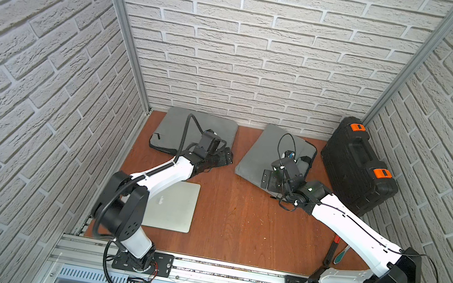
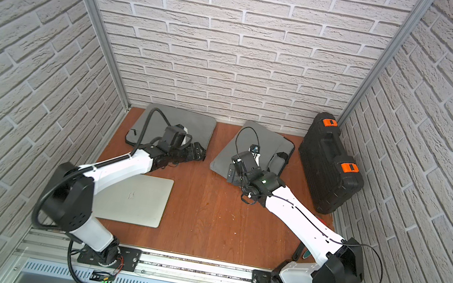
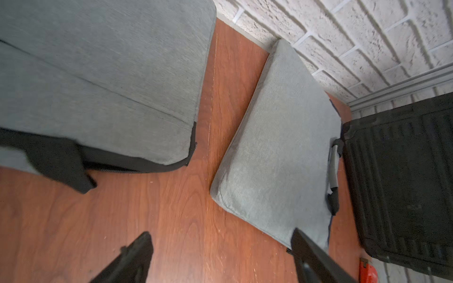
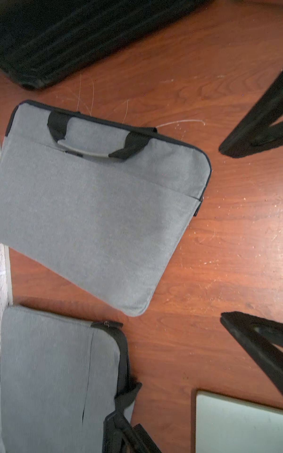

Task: Open the zippered laptop bag and take out the laptop
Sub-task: Move the zippered laptop bag to the center of the board.

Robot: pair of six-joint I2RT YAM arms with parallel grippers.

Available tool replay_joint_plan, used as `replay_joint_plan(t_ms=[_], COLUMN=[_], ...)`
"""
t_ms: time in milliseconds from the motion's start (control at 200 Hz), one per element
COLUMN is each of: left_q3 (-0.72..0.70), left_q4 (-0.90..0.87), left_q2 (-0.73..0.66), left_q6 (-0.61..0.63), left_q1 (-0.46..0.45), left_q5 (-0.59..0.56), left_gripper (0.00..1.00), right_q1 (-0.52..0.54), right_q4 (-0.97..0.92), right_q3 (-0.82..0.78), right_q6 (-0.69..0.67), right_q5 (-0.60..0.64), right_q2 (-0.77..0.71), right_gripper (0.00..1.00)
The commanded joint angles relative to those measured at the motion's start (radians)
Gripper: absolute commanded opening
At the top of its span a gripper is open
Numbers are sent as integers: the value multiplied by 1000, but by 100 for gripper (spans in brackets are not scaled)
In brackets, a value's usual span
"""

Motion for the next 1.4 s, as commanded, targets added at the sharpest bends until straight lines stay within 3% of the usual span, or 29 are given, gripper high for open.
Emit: replay_joint_plan(t_ms=[0,305,545,620,900,1215,1390], left_q3=[109,456,548,558,475,215,63], left_q4=[-5,-140,-160,-166,-140,-37,10], left_q2=[118,480,591,606,591,418,302], left_q6=[100,183,190,191,138,51,16], left_q1=[-12,-48,-71,-76,-77,-75,-71], left_q5=[31,74,95,87,-5,-96,-132], left_gripper=[82,73,64,54,0,0,0], right_q1=[-53,-166,-242,-260,-317,-330,-332], right_q4=[-27,-16,19,32,82,108,131], right_q3=[-13,-60,-94,-105,-139,-144,-158], right_q6=[-22,-10,-33,-41,-77,-107,-119], right_q5=[3,-46,-123,-144,-212,-295,-381], right_q2=[-32,-45,-38,-32,-4,65,86], right_gripper=[100,100,100,100,100,99,91])
